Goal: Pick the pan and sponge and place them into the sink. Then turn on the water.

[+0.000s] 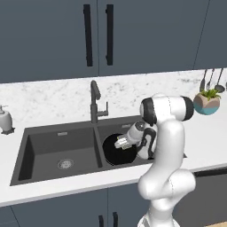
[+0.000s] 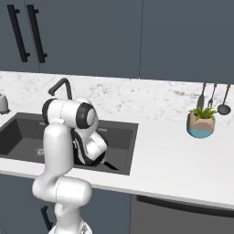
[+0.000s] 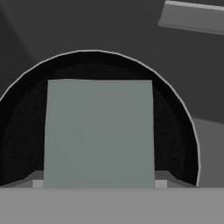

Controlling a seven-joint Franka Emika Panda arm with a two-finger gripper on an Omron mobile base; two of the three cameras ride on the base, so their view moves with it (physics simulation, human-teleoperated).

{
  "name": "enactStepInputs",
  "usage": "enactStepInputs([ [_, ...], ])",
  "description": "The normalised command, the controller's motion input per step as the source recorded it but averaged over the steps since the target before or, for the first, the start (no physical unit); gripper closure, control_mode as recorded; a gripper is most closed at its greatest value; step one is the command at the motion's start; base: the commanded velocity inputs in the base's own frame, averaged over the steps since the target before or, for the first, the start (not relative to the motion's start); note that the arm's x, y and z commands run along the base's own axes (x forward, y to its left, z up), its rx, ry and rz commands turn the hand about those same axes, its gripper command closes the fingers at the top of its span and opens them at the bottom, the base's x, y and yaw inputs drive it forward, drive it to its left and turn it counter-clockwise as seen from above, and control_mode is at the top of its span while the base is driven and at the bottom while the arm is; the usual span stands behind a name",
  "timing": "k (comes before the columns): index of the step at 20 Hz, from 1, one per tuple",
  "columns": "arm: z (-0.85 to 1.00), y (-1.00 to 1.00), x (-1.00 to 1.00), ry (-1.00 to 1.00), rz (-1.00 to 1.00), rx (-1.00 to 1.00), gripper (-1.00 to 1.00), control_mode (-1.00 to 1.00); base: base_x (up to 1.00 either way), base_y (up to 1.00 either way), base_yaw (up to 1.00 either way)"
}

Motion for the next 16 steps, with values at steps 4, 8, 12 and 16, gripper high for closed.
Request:
enactStepInputs([
  [4, -0.28, 0.04, 0.13, 0.0, 0.01, 0.0, 1.0, -1.0, 0.0, 0.0, 0.0],
  [8, -0.26, 0.06, 0.01, 0.0, 0.0, 0.0, 1.0, -1.0, 0.0, 0.0, 0.0],
  [12, -0.25, 0.08, 0.0, 0.0, 0.0, 0.0, 1.0, -1.0, 0.0, 0.0, 0.0],
  [16, -0.24, 0.1, 0.0, 0.0, 0.0, 0.0, -1.0, -1.0, 0.0, 0.0, 0.0],
])
